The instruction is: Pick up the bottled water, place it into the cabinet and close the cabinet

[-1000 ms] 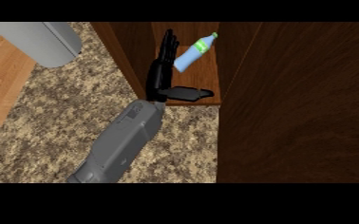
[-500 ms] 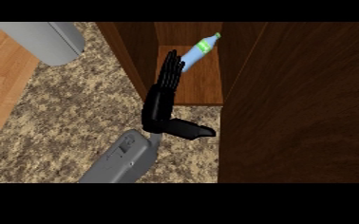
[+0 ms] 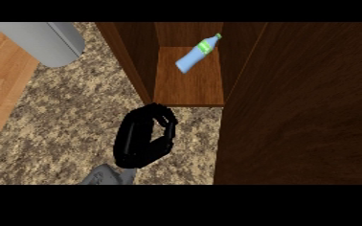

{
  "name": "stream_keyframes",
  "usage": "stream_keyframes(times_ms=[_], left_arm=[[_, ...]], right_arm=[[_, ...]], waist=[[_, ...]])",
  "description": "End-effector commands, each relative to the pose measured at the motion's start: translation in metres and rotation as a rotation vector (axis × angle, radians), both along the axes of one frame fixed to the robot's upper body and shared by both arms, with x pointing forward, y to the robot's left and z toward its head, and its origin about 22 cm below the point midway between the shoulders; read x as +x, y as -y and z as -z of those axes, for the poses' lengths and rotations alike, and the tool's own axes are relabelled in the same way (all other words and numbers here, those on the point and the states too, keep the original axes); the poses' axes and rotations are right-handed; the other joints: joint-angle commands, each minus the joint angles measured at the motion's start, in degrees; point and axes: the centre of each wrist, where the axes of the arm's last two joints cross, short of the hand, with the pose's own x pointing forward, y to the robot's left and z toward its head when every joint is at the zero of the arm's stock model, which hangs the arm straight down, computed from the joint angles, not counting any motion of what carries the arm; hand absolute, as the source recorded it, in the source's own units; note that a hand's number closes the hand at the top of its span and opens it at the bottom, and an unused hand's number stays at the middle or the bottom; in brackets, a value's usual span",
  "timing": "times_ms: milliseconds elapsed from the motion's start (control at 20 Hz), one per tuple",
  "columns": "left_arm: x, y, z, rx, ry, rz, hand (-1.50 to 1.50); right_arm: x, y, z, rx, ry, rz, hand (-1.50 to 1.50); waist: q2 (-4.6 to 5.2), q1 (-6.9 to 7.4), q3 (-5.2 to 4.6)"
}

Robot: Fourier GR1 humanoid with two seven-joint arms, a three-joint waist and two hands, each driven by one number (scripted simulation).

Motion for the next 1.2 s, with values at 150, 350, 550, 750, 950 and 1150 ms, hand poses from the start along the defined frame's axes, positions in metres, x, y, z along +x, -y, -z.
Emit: stream_keyframes(times_ms=[150, 350, 550, 750, 950, 1150], left_arm=[[-0.034, -0.048, 0.0, 0.0, -0.01, -0.081, -1.5], [-0.051, -0.083, -0.008, -0.019, -0.009, -0.115, -1.5], [-0.061, -0.098, -0.021, -0.07, -0.023, -0.133, -1.5], [-0.074, -0.124, -0.022, -0.084, -0.036, -0.15, -1.5], [-0.081, -0.138, -0.019, -0.092, -0.058, -0.174, -1.5], [-0.083, -0.15, -0.028, -0.079, -0.038, -0.155, -1.5]], right_arm=[[-0.006, -0.012, -0.047, -0.114, 0.128, -0.214, 1.5], [-0.01, -0.018, -0.057, -0.12, 0.143, -0.256, 1.5], [-0.01, -0.033, -0.053, -0.093, 0.095, -0.368, 1.5], [-0.01, -0.042, -0.061, -0.064, 0.125, -0.452, 1.5], [-0.006, -0.047, -0.06, -0.128, 0.119, -0.526, 1.5], [-0.004, -0.057, -0.054, -0.069, 0.107, -0.564, 1.5]], waist=[[-0.02, -0.28, -0.07], [-0.04, -0.09, -0.15], [-0.11, 0.56, -0.25], [-0.48, 1.12, -0.47], [-0.7, 1.34, -0.74], [-0.34, 2.21, -0.8]])
